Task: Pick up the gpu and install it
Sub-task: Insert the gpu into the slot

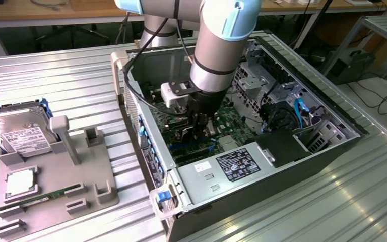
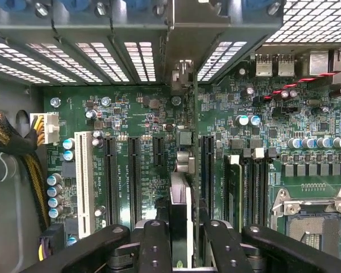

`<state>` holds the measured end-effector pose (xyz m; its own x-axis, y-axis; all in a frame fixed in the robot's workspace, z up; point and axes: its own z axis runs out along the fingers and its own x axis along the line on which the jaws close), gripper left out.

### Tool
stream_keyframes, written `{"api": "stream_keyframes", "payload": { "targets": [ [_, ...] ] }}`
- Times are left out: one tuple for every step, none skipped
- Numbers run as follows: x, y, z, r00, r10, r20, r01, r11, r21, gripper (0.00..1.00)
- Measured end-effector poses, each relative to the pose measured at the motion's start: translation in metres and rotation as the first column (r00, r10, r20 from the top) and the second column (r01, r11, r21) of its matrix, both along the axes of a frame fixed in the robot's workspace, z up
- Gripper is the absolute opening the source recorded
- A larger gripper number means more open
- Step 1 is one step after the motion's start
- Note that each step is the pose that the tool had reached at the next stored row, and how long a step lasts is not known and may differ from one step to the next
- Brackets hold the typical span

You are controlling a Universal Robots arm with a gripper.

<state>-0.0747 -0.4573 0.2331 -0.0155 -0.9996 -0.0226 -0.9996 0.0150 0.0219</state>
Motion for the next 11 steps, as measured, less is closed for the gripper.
{"api": "stream_keyframes", "payload": {
  "targets": [
    [0.0000,0.0000,-0.0004,1.0000,0.000,0.0000,0.000,1.0000,0.0000,0.28],
    [0.0000,0.0000,-0.0037,1.0000,0.000,0.0001,0.000,1.0000,0.0002,0.28],
    [-0.0001,-0.0002,-0.0050,1.0000,0.000,-0.0005,0.000,1.0000,-0.0010,0.28],
    [-0.0001,-0.0002,-0.0068,1.0000,0.000,-0.0006,0.000,1.0000,-0.0012,0.28],
    [0.0000,-0.0001,-0.0075,1.0000,0.000,-0.0001,0.000,1.0000,0.0000,0.28],
    [0.0000,0.0000,-0.0076,1.0000,0.000,0.0000,0.000,1.0000,0.0002,0.28],
    [0.0000,0.0000,-0.0077,1.0000,0.000,0.0001,0.000,1.0000,0.0004,0.28],
    [0.0000,0.0000,-0.0076,1.0000,0.000,0.0000,0.000,1.0000,0.0002,0.28],
    [0.0000,0.0000,-0.0076,1.0000,0.000,0.0000,0.000,1.0000,0.0002,0.28],
    [0.0000,0.0000,-0.0076,1.0000,0.000,0.0000,0.000,1.0000,0.0002,0.28],
    [0.0000,0.0000,-0.0076,1.0000,0.000,0.0000,0.000,1.0000,0.0002,0.28]
  ]
}}
